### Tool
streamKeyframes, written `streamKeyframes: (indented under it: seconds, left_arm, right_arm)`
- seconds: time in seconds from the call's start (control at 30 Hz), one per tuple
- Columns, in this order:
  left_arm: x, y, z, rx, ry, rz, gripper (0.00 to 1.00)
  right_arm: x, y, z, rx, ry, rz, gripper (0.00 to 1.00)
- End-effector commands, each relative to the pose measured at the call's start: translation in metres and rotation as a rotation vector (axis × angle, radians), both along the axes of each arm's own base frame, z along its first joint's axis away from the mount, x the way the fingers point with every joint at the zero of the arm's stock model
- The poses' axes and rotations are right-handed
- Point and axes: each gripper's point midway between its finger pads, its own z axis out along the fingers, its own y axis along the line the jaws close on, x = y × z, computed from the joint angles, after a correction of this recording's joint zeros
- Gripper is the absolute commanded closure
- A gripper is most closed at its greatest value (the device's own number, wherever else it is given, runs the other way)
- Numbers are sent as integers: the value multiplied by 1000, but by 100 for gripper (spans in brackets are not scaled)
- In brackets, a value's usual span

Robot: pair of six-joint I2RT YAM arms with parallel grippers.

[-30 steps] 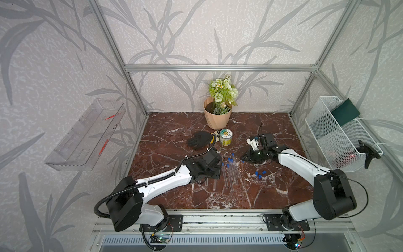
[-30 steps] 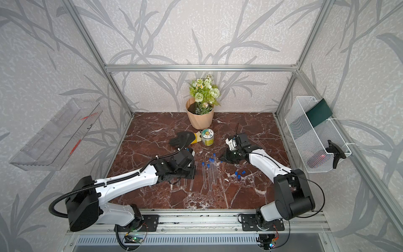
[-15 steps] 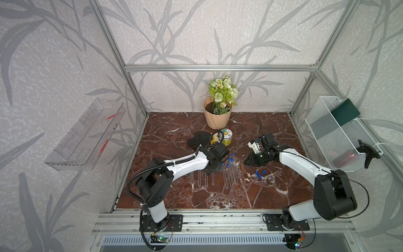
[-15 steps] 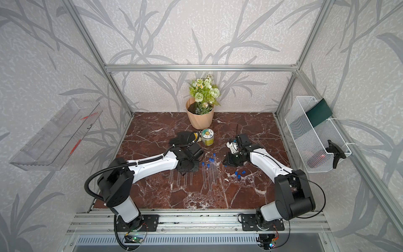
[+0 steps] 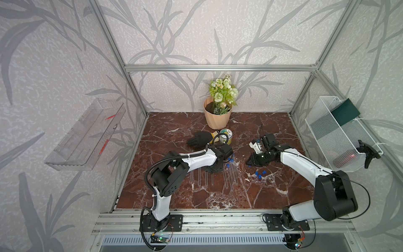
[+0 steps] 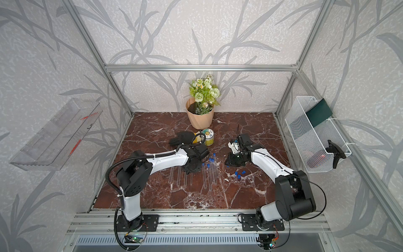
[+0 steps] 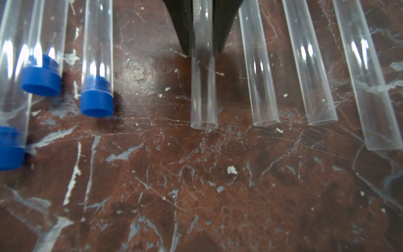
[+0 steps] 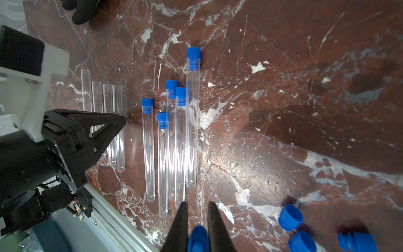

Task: Remove stoppers from test tubes
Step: Place the test tube at the center of the board, then place the stopper at the center of the board.

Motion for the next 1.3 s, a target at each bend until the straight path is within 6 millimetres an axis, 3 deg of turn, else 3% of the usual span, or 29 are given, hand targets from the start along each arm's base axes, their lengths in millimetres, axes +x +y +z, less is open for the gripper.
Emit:
streamKeyframes:
  seconds: [0.0,0.37,0.6,0.8,1.27]
  left_arm:
    - [2,1,4,18,-1,4,92]
    - [2,3,20,4,-22,0,61]
    - [-2,4,51,-15,-73,-38,59]
    - [-13,-15,72,-78,-105,-130,53]
    - [-37,-46,72,-246,-62,-201,50]
  right_arm:
    - [-2,-7,9,-19,-25,-3,100]
    - [-1,-20,13,-46,-35,-31,100]
    - [3,-47,-2,-120,-11,-58,100]
    - [16,-62,-25,-180,26,-68,100]
    - [29,-77,-69,-294,102,-62,94]
